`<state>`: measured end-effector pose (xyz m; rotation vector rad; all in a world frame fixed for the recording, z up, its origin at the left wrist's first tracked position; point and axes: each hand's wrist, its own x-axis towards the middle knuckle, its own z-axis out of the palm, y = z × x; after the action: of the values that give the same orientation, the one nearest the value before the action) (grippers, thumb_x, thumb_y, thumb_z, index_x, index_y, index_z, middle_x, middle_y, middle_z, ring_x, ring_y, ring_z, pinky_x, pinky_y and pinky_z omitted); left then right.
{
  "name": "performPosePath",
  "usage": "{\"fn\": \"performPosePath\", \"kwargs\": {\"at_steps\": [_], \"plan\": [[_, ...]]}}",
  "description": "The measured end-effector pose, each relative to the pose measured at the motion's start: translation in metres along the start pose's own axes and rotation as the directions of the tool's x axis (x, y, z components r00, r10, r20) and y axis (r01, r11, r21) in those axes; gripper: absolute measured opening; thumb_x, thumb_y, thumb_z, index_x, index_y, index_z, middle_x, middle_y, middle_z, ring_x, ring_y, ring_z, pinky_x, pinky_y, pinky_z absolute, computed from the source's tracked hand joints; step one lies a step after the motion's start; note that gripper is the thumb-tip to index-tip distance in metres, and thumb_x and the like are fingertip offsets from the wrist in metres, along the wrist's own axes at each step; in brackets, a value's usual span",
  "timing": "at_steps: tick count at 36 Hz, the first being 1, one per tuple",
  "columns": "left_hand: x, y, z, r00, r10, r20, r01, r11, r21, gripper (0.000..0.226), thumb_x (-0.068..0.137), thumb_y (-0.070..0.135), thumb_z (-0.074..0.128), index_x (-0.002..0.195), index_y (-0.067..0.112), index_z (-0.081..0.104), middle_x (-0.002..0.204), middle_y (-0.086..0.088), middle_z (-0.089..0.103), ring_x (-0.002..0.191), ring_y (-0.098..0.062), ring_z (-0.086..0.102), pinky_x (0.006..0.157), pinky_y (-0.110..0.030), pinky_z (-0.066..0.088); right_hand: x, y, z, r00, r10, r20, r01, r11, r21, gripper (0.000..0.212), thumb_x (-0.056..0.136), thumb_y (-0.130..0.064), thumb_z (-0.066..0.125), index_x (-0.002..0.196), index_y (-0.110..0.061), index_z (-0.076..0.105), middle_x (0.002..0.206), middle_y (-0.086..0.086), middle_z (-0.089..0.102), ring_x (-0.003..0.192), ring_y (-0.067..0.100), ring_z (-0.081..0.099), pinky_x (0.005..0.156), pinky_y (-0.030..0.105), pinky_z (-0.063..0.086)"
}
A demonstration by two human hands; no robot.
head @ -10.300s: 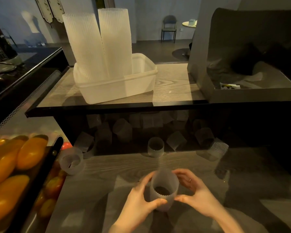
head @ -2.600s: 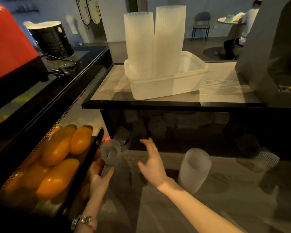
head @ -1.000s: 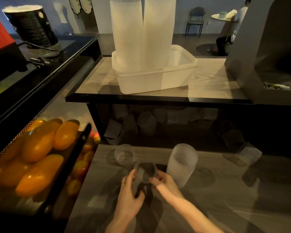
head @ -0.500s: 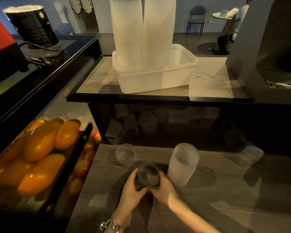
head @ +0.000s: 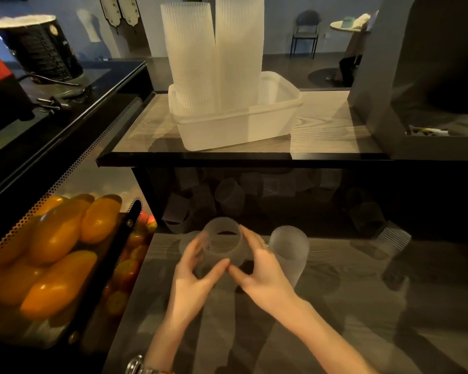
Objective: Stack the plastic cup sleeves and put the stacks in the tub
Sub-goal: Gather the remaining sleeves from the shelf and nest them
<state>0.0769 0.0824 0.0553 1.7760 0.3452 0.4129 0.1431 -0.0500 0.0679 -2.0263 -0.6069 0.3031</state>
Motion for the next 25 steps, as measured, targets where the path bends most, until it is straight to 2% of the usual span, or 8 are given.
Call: {"fn": "performPosePath", "kwargs": {"at_steps": [2,4,8,13,16,18,21,25], "plan": [[0.003,0.014,0.007,0.999,0.030,0.027,-0.031,0.999,0.030,0.069,0.069,0.038,0.070,0.131,0.039,0.040,0.125,0.031,0.046,0.114,0.019,0.042,0.087,0.003,0.034,-0.003,-0.005,-0.016,0.998,-0.026,-0.062,0.024,0.999,-0.022,0.077,0.081,-0.026,0.069,0.144,-0.031,0.026,0.142,-0.022,0.032,0.129,-0.010,0.027,0.092,-0.007,0.021],[0.005,0.024,0.016,0.996,0.067,0.058,-0.070,0.996,0.055,0.071,0.066,0.048,0.068,0.132,0.041,0.040,0.127,0.033,0.044,0.116,0.018,0.041,0.089,0.002,0.035,-0.008,-0.008,-0.033,0.992,-0.041,-0.118,0.037,0.999,-0.039,0.077,0.080,-0.025,0.071,0.143,-0.030,0.028,0.134,-0.026,0.032,0.124,-0.014,0.026,0.086,-0.011,0.019],[0.010,0.034,0.042,0.989,0.067,0.135,-0.073,0.996,0.041,0.076,0.065,0.053,0.067,0.134,0.038,0.039,0.131,0.028,0.044,0.121,0.013,0.040,0.096,-0.004,0.036,-0.020,-0.002,-0.061,0.981,-0.013,-0.195,0.011,1.000,-0.007,0.075,0.075,-0.019,0.076,0.139,-0.027,0.037,0.133,-0.017,0.042,0.115,-0.013,0.038,0.090,-0.004,0.028],[0.012,0.035,0.075,0.971,0.059,0.233,-0.077,0.995,0.068,0.063,0.073,0.041,0.074,0.119,0.058,0.034,0.123,0.037,0.040,0.111,0.028,0.032,0.078,0.008,0.031,-0.032,0.019,-0.080,0.960,0.051,-0.275,-0.048,0.999,0.017,0.072,0.074,-0.021,0.077,0.137,-0.022,0.042,0.132,-0.009,0.048,0.121,0.000,0.043,0.098,0.012,0.036],[0.014,0.032,0.086,0.964,0.039,0.264,-0.065,0.994,0.088,0.066,0.073,0.044,0.074,0.120,0.062,0.031,0.126,0.036,0.038,0.112,0.023,0.035,0.074,0.003,0.036,-0.034,0.030,-0.083,0.949,0.077,-0.306,-0.062,0.996,0.056,0.067,0.074,-0.021,0.077,0.127,-0.037,0.041,0.125,-0.020,0.046,0.114,-0.009,0.043,0.088,0.002,0.033],[0.015,0.030,0.090,0.964,0.037,0.263,-0.067,0.992,0.107,0.069,0.072,0.046,0.074,0.125,0.059,0.032,0.129,0.033,0.038,0.114,0.016,0.036,0.076,-0.003,0.035,-0.034,0.037,-0.082,0.947,0.109,-0.304,-0.083,0.992,0.096,0.068,0.074,-0.022,0.077,0.122,-0.046,0.036,0.121,-0.026,0.043,0.111,-0.013,0.041,0.090,0.005,0.033],[0.016,0.026,0.092,0.967,0.035,0.253,-0.071,0.988,0.134,0.071,0.072,0.045,0.073,0.131,0.051,0.033,0.130,0.031,0.036,0.114,0.012,0.038,0.081,-0.007,0.036,-0.032,0.046,-0.079,0.947,0.154,-0.283,-0.123,0.985,0.125,0.069,0.073,-0.025,0.077,0.127,-0.043,0.037,0.120,-0.026,0.044,0.114,-0.008,0.041,0.092,0.012,0.034],[0.013,0.015,0.092,0.970,-0.026,0.244,-0.008,0.991,0.136,0.068,0.072,0.046,0.073,0.130,0.045,0.036,0.128,0.025,0.043,0.117,0.003,0.042,0.086,-0.011,0.038,-0.028,0.053,-0.072,0.953,0.153,-0.260,-0.132,0.986,0.097,0.068,0.073,-0.028,0.077,0.125,-0.043,0.037,0.121,-0.024,0.045,0.112,-0.007,0.042,0.081,0.004,0.036]]}}
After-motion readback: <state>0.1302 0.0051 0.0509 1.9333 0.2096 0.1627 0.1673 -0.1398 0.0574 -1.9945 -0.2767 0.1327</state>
